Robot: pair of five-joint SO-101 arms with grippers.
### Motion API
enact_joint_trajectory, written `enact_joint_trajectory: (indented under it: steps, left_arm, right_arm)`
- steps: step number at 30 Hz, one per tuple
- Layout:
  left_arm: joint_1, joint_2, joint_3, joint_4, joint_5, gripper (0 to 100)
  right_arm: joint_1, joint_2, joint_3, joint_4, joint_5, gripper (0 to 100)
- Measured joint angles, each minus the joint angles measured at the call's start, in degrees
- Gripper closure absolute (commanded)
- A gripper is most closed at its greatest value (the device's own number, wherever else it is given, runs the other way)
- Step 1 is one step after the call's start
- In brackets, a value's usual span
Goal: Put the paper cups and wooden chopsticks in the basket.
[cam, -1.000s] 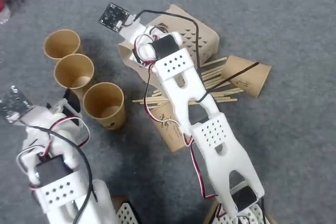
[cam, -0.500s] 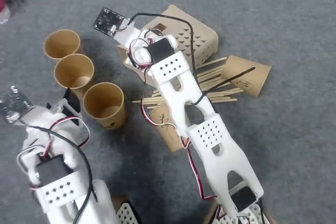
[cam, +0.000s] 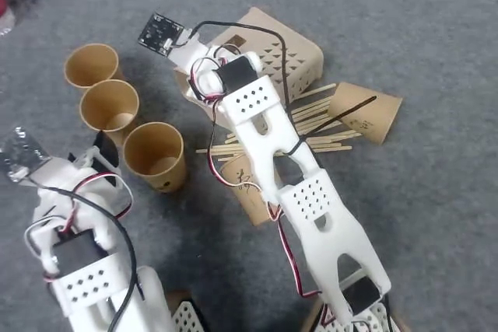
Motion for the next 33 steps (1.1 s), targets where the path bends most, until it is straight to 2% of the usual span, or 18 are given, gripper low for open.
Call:
enact_joint_trajectory:
  steps: [7, 13, 25, 33]
  left_arm:
    - [0.1, 0.0, 0.0, 0.0, 0.0, 78]
    - [0.0, 0.0, 0.0, 0.0, 0.0, 78]
    - [0.1, 0.0, 0.0, 0.0, 0.0, 78]
    - [-1.6, 0.0, 0.0, 0.0, 0.0, 78]
  right_arm:
    - [-1.2, -0.6, -0.4, 4.3, 1.3, 74.8]
    - [-5.0, -0.8, -7.0, 10.4, 1.7, 74.9]
    - [-5.7, -0.6, -8.6, 11.4, 1.7, 74.7]
    - [-4.0, 6.5, -8.5, 9.9, 1.7, 74.9]
